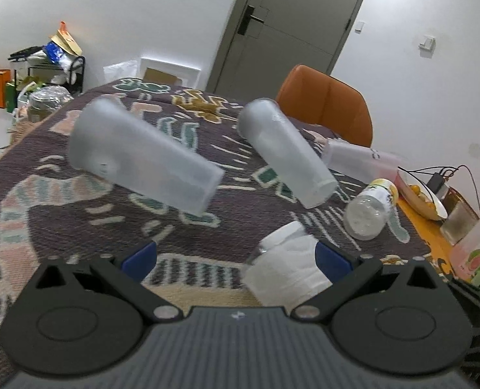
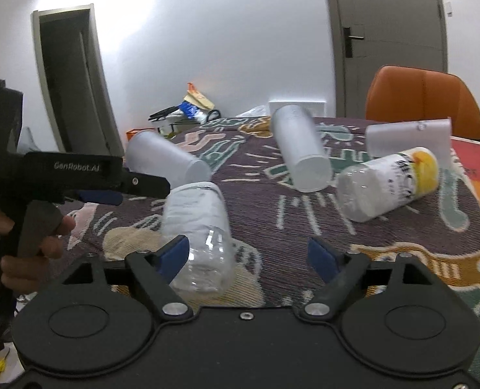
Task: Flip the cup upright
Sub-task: 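Lift the clear cup with the right tool while the left tool grasps it, then rotate the clear cup rim-up with the left tool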
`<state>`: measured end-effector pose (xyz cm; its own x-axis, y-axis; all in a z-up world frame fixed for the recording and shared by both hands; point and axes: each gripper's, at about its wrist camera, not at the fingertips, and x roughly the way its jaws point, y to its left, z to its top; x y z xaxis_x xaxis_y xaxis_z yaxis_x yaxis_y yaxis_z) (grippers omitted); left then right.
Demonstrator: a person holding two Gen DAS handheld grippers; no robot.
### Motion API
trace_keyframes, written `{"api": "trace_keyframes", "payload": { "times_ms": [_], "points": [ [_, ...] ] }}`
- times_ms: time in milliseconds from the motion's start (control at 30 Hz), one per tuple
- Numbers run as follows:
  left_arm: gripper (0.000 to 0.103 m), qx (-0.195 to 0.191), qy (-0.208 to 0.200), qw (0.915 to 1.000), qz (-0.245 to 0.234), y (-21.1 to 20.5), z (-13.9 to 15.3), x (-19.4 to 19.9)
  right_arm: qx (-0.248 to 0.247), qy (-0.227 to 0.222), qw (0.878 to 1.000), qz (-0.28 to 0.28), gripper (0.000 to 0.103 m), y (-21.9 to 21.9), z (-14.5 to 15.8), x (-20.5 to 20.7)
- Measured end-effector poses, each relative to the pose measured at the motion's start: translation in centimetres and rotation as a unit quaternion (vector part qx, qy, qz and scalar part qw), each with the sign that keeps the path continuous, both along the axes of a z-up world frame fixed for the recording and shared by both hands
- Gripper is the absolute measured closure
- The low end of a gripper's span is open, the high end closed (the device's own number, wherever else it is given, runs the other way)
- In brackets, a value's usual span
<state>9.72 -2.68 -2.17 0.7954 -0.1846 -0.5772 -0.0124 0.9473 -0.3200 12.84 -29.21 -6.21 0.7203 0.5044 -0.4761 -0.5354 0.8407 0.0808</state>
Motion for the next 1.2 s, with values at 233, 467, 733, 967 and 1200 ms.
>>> {"api": "trace_keyframes", "payload": {
  "times_ms": [233, 467, 733, 967, 1200],
  "points": [
    [0.000, -0.041, 0.037, 0.9984, -0.009, -0.8, -0.5, 2.2, 0.015, 0.004, 1.000, -0.023, 0.022, -1.8, -0.6, 0.4],
    [0.001, -0.083, 0.079, 0.9934, 0.001, -0.9, -1.3, 4.3, 0.028, 0.012, 0.999, -0.037, 0.022, -3.3, -1.4, 0.6],
    [0.003, -0.099, 0.116, 0.9884, -0.004, -1.6, -2.5, 5.6, 0.041, 0.018, 0.998, -0.048, 0.022, -4.0, -1.9, 0.6],
    [0.028, -0.127, 0.107, 0.9861, -0.004, -1.4, -2.4, 5.6, 0.042, 0.021, 0.998, -0.051, 0.022, -4.2, -2.3, 0.5],
    [0.033, -0.113, 0.078, 0.9904, -0.009, -1.5, -1.3, 4.5, 0.042, 0.016, 0.998, -0.051, 0.022, -4.0, -2.1, 0.1]
  ]
}}
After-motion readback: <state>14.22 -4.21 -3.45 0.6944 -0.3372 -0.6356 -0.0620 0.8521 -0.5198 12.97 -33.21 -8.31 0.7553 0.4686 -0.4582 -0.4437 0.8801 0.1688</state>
